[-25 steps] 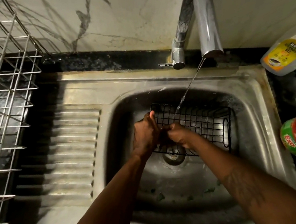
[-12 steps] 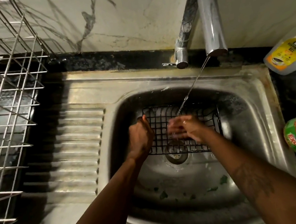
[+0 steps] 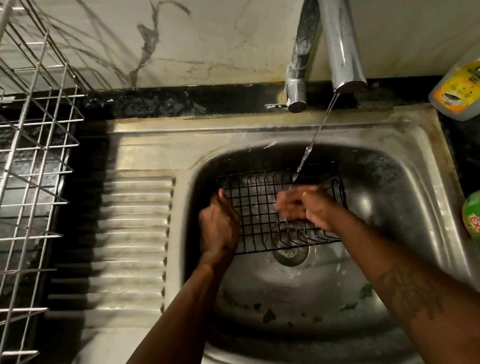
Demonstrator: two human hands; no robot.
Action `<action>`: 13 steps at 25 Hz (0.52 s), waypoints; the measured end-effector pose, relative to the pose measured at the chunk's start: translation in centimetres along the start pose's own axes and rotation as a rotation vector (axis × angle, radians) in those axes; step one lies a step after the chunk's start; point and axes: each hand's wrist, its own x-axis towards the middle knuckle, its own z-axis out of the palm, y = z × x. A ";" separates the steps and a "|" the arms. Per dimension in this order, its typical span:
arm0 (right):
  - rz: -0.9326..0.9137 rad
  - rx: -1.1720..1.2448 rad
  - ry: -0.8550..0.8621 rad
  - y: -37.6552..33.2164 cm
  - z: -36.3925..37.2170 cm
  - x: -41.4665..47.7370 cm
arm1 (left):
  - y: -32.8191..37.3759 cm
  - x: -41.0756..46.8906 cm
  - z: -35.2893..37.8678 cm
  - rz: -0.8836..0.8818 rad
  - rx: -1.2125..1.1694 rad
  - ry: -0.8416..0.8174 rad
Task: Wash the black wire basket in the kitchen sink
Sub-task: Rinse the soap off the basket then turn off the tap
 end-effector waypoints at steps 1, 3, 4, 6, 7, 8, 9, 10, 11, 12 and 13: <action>-0.072 0.225 0.101 -0.3 0.4 0.5 | 0.1 -0.1 -0.1 -0.001 0.003 0.001; -0.143 0.476 0.167 -0.1 1.5 1.1 | 0.3 0.0 -0.3 -0.011 0.014 0.014; -0.133 0.440 0.131 0.4 1.9 0.8 | 0.3 0.2 -0.3 -0.027 0.011 0.029; -0.030 0.067 -0.026 1.2 1.7 -0.2 | 0.4 0.2 -0.1 -0.048 -0.008 0.055; 0.041 -0.168 -0.115 1.2 1.4 -0.9 | 0.4 0.1 -0.1 -0.044 -0.008 0.065; 0.080 -0.340 -0.170 1.1 0.8 -1.1 | 0.4 -0.1 -0.1 -0.034 -0.014 0.067; 0.071 -0.382 -0.168 0.6 0.4 -1.1 | 0.4 -0.2 0.0 -0.021 -0.028 0.063; 0.020 -0.296 -0.112 -0.1 0.2 -0.8 | 0.5 -0.2 0.1 0.001 -0.043 0.053; -0.045 -0.111 -0.013 -0.7 0.2 -0.3 | 0.6 -0.2 0.3 0.028 -0.054 0.040; -0.094 0.128 0.100 -1.3 0.2 0.2 | 0.7 -0.2 0.5 0.054 -0.059 0.032; -0.121 0.355 0.181 -1.5 0.4 0.6 | 0.8 -0.1 0.8 0.076 -0.050 0.028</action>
